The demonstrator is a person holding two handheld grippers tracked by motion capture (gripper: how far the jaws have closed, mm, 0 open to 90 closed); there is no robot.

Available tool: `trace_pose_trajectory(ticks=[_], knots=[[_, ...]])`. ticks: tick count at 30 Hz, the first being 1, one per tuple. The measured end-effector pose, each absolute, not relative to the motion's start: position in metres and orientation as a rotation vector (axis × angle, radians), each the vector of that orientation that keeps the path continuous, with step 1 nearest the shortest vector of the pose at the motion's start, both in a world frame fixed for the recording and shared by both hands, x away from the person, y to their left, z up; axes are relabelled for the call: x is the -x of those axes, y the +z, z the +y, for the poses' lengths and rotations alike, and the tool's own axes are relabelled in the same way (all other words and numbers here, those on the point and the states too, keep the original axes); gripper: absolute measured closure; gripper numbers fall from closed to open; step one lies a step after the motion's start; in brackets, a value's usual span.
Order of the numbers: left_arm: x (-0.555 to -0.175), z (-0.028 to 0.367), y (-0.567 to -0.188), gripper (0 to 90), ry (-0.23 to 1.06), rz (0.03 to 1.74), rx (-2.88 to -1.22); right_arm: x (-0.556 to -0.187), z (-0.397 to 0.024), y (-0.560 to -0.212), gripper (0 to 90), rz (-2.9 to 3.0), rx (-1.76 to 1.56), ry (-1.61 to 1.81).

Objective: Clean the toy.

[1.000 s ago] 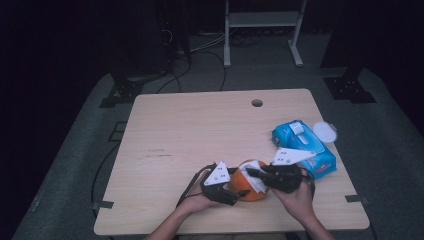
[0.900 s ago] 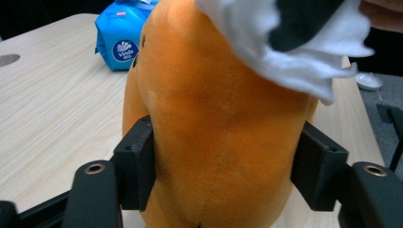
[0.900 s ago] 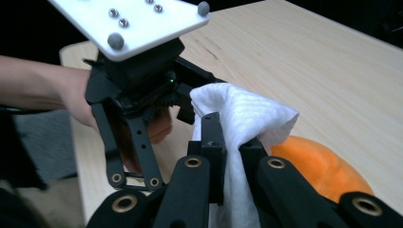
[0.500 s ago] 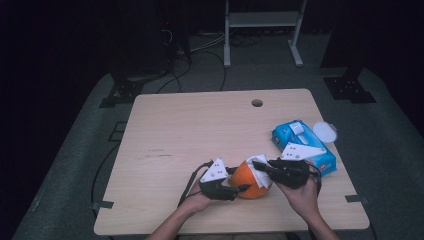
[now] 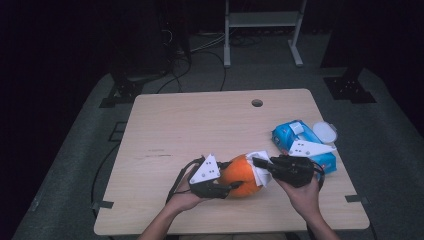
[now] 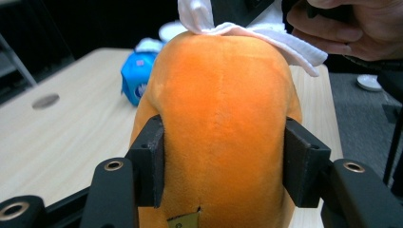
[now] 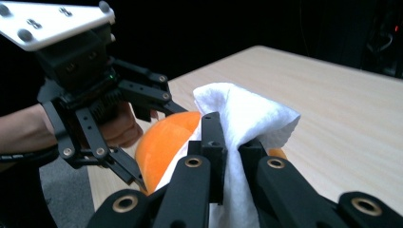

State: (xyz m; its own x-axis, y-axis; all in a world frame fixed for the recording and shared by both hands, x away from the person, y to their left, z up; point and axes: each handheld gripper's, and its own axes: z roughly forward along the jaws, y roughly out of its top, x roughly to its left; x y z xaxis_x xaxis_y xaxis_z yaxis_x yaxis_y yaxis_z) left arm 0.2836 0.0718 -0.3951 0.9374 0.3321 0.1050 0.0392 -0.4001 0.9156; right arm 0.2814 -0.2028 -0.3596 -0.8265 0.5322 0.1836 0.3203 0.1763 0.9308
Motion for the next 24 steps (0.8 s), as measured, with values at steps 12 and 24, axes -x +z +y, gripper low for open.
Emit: trace_pose_trajectory(ticks=[12,24], knots=[[-0.296,0.054,-0.427,35.2,0.26,0.308,-2.047,-0.295,-0.203,-0.387,85.6,2.357,-0.938,1.649],[-0.313,0.073,-0.437,12.2,0.207,0.295,-1.945,-0.3,-0.208,-0.397,85.5,2.384,-0.962,1.512]])
